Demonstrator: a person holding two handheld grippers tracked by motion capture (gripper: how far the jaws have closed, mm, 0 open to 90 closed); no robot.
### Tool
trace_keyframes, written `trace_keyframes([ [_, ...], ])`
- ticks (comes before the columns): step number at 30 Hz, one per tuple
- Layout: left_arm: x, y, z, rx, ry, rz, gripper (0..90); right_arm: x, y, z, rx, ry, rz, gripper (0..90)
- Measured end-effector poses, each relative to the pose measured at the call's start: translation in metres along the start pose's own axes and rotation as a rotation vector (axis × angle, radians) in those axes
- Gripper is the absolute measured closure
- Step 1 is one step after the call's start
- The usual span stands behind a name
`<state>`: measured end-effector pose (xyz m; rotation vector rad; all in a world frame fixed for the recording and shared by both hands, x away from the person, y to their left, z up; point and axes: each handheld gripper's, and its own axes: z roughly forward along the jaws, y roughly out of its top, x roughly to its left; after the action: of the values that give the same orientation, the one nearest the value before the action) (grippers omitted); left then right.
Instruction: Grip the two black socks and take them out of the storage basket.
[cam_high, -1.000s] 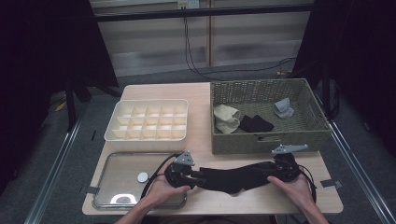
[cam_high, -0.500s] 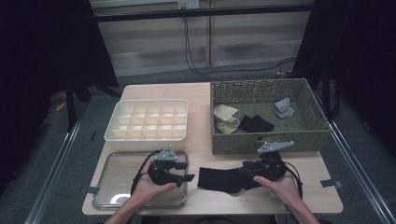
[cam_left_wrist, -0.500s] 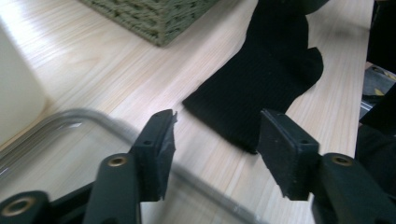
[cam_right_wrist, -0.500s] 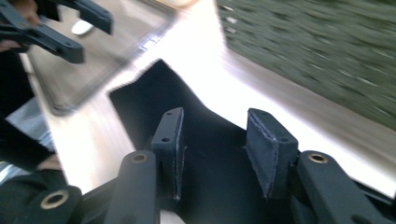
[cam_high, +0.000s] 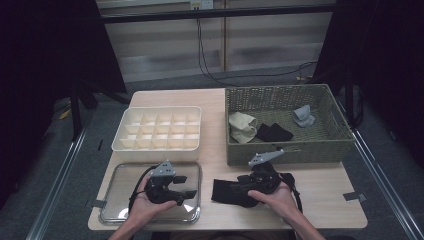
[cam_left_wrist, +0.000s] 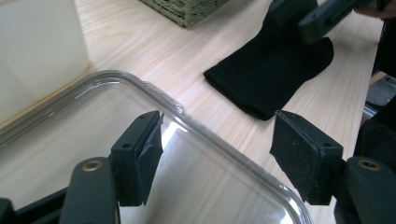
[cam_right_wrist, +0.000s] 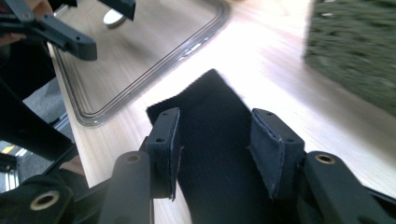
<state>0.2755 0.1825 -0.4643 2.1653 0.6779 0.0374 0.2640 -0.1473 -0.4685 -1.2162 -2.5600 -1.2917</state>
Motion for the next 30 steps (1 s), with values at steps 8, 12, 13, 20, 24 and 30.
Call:
trace_keyframes([
  [8, 0.006, -0.007, -0.007, -0.021, 0.019, -0.017, 35.0, 0.018, 0.011, 0.029, 0.050, 0.039, -0.051, 60.2],
  [12, 0.006, -0.009, -0.006, -0.014, 0.021, -0.017, 35.0, 0.026, 0.016, 0.044, 0.080, 0.050, -0.078, 62.1],
  [13, 0.006, -0.009, -0.006, -0.016, 0.020, -0.017, 35.0, 0.028, 0.016, 0.048, 0.089, 0.050, -0.082, 62.6],
  [20, 0.005, -0.009, -0.007, -0.016, -0.003, -0.011, 37.9, 0.033, 0.014, 0.066, 0.099, 0.042, -0.093, 64.5],
  [24, 0.005, -0.009, -0.008, -0.022, 0.001, -0.012, 36.7, 0.036, 0.009, 0.069, 0.092, 0.008, -0.145, 60.8],
  [30, 0.005, -0.009, -0.008, -0.018, 0.000, -0.015, 36.2, 0.040, 0.005, 0.069, 0.070, -0.053, -0.204, 71.8],
])
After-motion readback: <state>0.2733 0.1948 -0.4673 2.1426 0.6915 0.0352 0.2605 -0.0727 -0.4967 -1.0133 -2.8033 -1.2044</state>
